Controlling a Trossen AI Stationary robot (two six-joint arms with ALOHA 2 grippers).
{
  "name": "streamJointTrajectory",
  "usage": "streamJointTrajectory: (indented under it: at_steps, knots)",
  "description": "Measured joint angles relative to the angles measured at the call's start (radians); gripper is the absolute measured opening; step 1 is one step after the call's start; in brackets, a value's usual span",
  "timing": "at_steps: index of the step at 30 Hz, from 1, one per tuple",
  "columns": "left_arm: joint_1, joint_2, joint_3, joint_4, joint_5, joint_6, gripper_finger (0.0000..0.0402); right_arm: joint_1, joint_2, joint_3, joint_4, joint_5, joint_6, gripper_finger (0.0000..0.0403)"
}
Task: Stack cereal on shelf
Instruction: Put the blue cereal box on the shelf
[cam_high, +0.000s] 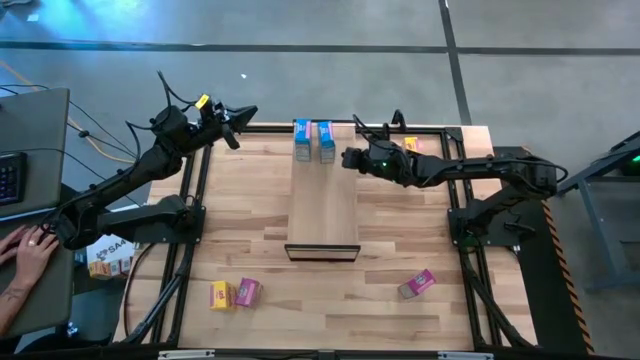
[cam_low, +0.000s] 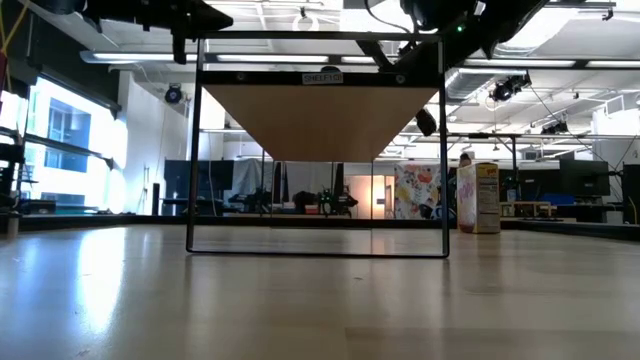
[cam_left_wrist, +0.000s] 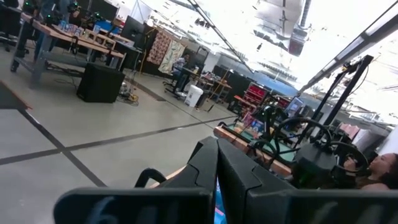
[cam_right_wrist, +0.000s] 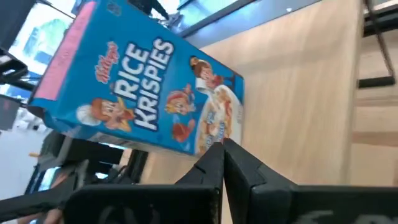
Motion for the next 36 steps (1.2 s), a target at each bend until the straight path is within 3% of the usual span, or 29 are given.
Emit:
streamJointTrajectory:
  at_steps: [27, 36]
  knots:
    - [0.000, 0.000, 0.000, 0.080, -0.066, 0.000, 0.0000, -0.051, 0.049, 0.002, 0.137, -0.148, -0.057, 0.0000]
    - [0.000, 0.000, 0.000, 0.080, -0.059, -0.026, 0.0000, -0.057, 0.070, 0.001, 0.148, -0.143, -0.062, 0.0000]
